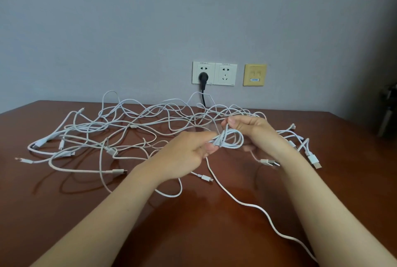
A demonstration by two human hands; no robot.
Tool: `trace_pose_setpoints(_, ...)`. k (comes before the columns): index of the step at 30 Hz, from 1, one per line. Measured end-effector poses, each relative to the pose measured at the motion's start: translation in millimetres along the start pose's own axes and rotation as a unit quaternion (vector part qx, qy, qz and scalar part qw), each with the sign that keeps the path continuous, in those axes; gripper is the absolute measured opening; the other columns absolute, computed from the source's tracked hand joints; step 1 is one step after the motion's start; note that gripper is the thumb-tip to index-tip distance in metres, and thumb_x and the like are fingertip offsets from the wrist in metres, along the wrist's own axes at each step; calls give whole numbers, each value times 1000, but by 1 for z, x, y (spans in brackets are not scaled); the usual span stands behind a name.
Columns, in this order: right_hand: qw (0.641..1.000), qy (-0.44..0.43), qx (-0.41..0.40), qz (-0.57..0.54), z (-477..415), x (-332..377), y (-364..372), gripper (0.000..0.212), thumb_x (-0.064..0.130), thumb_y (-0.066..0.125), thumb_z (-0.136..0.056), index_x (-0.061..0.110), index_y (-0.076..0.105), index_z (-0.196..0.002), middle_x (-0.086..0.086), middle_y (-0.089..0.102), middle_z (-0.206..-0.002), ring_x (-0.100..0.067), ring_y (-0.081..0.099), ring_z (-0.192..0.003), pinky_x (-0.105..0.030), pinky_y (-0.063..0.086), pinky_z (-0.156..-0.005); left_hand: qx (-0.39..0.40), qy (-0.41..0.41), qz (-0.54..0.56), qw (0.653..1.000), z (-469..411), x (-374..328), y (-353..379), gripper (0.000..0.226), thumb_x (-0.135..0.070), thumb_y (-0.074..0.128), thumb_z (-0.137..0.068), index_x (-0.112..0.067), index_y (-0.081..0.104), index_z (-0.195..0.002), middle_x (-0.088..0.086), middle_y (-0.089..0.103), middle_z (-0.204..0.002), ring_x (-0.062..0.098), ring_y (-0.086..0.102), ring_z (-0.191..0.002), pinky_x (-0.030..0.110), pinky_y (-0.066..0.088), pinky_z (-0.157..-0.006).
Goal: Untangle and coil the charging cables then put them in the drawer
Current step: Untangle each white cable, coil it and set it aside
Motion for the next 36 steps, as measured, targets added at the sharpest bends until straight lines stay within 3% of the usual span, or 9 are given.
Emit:
trace_pose_setpoints(3,999,-42,0,16,4,7,4,14,11,59,-86,12,64,-74,12,50,-40,0,36,-32,-9,28,-35,43,-60,-29,997,-1,5,0,30,-22,43,-96,-23,45,-66,-7,44,-61,13,40,-61,31,35,-67)
trace_pose_setpoints(6,992,-113,-4,58,3,9,14,21,2,62,-83,13,63,-65,15,60,-48,6,53,-48,-7,41,-57,96,-99,-91,986,0,5,1,28,-25,42,-96,-17,44,-69,-5,43,-63,16,41,-63,34,36,-70)
trace_pose_setpoints(10,993,-99,-8,66,-1,2,13,18,5,61,-83,14,65,-68,14,64,-54,6,57,-56,-8,45,-62,116,-57,-59,990,2,-4,3,26,-34,40,-91,-16,52,-76,2,56,-74,20,56,-76,38,45,-80)
trace_pose_setpoints(14,999,-14,28,-19,-3,-6,6,9,18,62,-70,12,69,-68,4,65,-56,-6,57,-49,-15,46,-50,72,-7,27,997,0,-5,4,36,-24,40,-95,-35,48,-61,-12,47,-57,2,42,-54,24,35,-65)
trace_pose_setpoints(18,997,26,15,-67,-5,-10,4,27,5,55,-84,12,71,-64,-1,44,-50,-3,27,-34,-9,21,-36,-32,18,128,991,-3,-7,-2,34,-19,40,-96,-29,48,-64,-14,45,-52,-1,37,-46,13,29,-51)
trace_pose_setpoints(24,993,-23,25,110,1,-5,27,28,22,50,-95,13,61,-70,13,29,-38,-1,21,-32,-14,19,-34,-167,-100,203,960,-7,8,-17,35,-13,36,-100,-18,45,-67,-8,43,-55,-1,33,-31,17,24,-39)
trace_pose_setpoints(29,892,-163,-14,421,9,7,51,32,25,48,-96,22,45,-65,-1,49,-62,-22,47,-65,-33,40,-64,-247,-166,121,947,-7,15,-22,35,-12,37,-98,-14,42,-64,1,46,-64,15,48,-53,25,38,-50)
trace_pose_setpoints(32,848,-175,-11,500,17,10,55,22,30,41,-98,19,45,-80,-15,61,-86,-37,54,-87,-37,40,-71,-251,-184,51,949,-5,19,-24,30,-14,39,-95,-10,44,-66,10,52,-74,30,53,-78,41,46,-78)
trace_pose_setpoints(36,802,-219,-37,555,25,20,56,27,35,36,-99,17,57,-100,-4,62,-101,-31,55,-97,-34,35,-71,-191,-235,-122,945,-2,16,-26,24,-18,36,-97,-8,52,-83,19,60,-96,36,53,-96,35,37,-75)
Point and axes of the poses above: each hand's wrist, its own z-axis away from the middle knuckle, its own y-axis out of the palm, x = y × z, the point moved 3 cm from there along -z, towards the middle knuckle
